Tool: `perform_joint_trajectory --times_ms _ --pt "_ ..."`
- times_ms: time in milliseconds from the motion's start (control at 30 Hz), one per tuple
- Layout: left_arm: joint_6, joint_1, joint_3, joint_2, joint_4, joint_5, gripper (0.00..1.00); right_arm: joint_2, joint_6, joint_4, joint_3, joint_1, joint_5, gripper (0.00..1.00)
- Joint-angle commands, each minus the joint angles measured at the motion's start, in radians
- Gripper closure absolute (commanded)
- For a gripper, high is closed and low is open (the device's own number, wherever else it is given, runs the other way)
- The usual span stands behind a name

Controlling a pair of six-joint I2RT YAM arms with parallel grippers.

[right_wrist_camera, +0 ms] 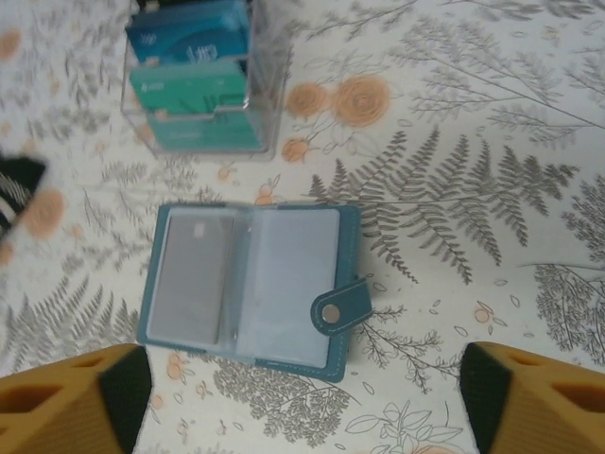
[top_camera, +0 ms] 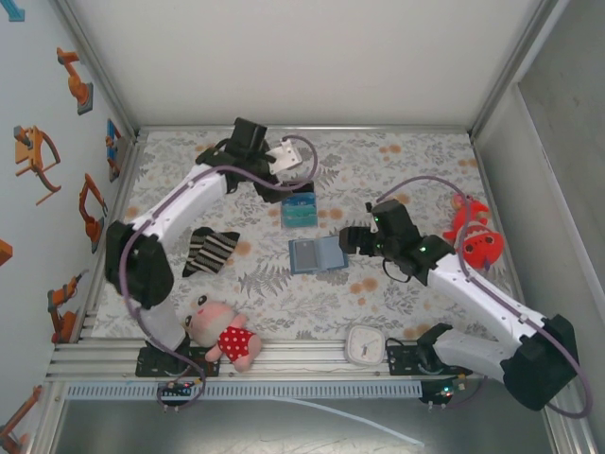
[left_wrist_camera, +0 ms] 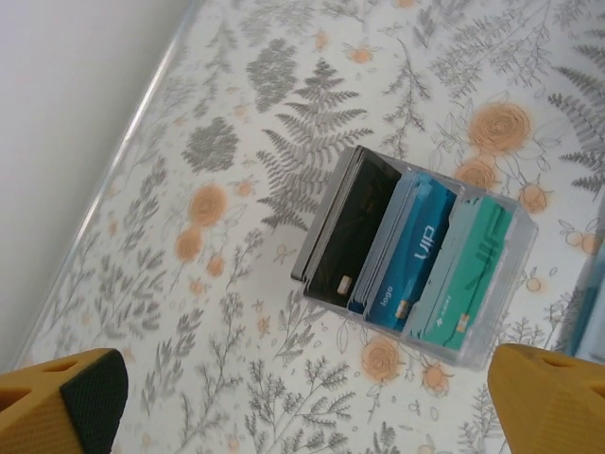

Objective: Take the credit cards out of the card holder

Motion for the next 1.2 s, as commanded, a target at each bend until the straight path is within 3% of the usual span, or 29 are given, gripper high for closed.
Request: perform_joint_trajectory --times_ms 0,167,467,700,900,1167 --pt "-0.267 -0.003 -0.217 -0.177 0.314 -0.074 0.03 0.067 -0.024 -0.011 0.064 0.056 0.028 0.23" --pt "-0.567 -0.003 -0.510 -0.417 0.509 -0.107 0.03 0.229 -0.051 -0.031 0.154 0.163 0.039 0.31" --pt "-0.860 -0.002 -0.777 -0.676 0.565 -0.254 0.03 0.514 -0.120 -0.122 0.344 0.306 0.116 0.37" --pt "-0.953 -0.001 -0.857 -0.743 0.607 -0.280 0.03 0.666 -0.159 -0.146 0.429 0.320 0.119 0.43" --pt "-1.097 -0.001 -0.860 -0.737 0.607 -0.403 0.03 0.740 -0.180 -0.168 0.475 0.321 0.121 0.43" --pt "-1.103 -0.002 -0.833 -0.695 0.599 -0.392 0.03 0.785 -0.171 -0.169 0.487 0.319 0.138 0.43"
